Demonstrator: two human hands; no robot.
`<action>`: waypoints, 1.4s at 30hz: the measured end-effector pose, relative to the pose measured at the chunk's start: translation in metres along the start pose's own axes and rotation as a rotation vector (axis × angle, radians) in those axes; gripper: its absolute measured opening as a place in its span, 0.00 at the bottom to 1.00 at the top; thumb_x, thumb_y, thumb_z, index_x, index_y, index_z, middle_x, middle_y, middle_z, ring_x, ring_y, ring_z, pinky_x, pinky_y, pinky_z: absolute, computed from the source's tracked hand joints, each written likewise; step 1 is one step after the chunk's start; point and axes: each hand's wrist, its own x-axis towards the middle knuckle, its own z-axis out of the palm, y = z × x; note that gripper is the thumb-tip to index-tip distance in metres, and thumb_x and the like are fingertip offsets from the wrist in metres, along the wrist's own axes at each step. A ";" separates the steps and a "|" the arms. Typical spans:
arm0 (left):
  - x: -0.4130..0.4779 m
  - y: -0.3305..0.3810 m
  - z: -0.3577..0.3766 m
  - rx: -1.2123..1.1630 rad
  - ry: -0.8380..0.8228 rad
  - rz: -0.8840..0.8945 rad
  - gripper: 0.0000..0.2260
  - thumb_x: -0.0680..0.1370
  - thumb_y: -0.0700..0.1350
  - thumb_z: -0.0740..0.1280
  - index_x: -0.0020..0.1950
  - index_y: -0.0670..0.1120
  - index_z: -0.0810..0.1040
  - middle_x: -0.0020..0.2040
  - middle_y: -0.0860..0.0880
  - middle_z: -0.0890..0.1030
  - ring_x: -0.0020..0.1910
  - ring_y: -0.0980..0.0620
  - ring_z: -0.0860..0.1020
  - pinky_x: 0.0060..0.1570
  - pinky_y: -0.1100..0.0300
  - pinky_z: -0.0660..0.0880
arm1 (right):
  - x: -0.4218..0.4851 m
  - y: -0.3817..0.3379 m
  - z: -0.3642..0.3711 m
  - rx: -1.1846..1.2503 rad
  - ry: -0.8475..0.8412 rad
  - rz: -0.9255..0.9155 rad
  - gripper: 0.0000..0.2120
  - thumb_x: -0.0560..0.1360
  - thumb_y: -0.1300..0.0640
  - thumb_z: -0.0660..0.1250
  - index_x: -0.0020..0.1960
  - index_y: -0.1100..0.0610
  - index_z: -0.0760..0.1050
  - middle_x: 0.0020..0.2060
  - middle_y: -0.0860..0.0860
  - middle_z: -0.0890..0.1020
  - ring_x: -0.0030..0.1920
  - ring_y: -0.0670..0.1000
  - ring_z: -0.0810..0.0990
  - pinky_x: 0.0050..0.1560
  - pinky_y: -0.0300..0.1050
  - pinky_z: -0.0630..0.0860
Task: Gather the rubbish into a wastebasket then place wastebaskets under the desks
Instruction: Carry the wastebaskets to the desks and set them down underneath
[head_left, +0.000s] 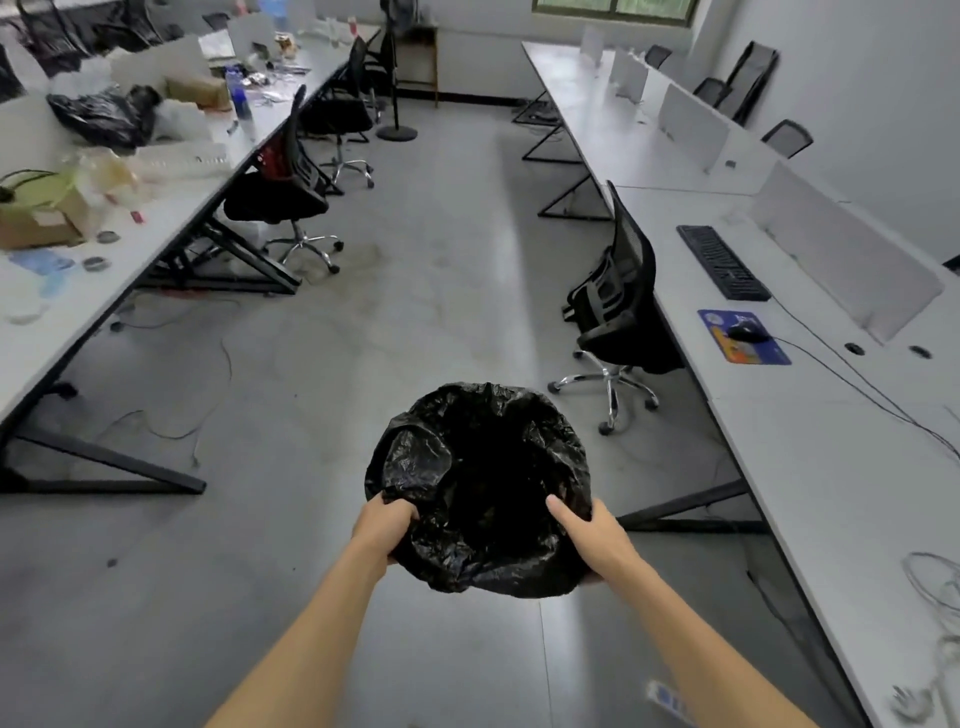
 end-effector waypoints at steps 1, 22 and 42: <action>0.013 0.018 0.005 0.018 -0.005 0.009 0.13 0.74 0.36 0.61 0.58 0.46 0.73 0.47 0.43 0.78 0.43 0.43 0.77 0.42 0.50 0.76 | 0.013 -0.011 0.001 0.035 -0.002 -0.004 0.22 0.75 0.38 0.65 0.63 0.49 0.68 0.56 0.48 0.78 0.53 0.50 0.79 0.39 0.44 0.79; 0.331 0.338 0.116 0.167 -0.036 -0.028 0.19 0.72 0.40 0.66 0.62 0.50 0.72 0.55 0.44 0.79 0.52 0.44 0.79 0.52 0.45 0.81 | 0.425 -0.256 -0.088 0.043 0.008 0.032 0.15 0.72 0.61 0.58 0.59 0.53 0.69 0.52 0.52 0.79 0.50 0.52 0.78 0.46 0.48 0.76; 0.745 0.650 0.223 0.555 -0.230 -0.037 0.21 0.69 0.52 0.69 0.60 0.45 0.72 0.56 0.43 0.80 0.54 0.42 0.79 0.55 0.47 0.79 | 0.838 -0.492 -0.139 -0.143 0.107 0.263 0.12 0.78 0.59 0.60 0.60 0.61 0.63 0.50 0.57 0.77 0.47 0.56 0.77 0.40 0.48 0.70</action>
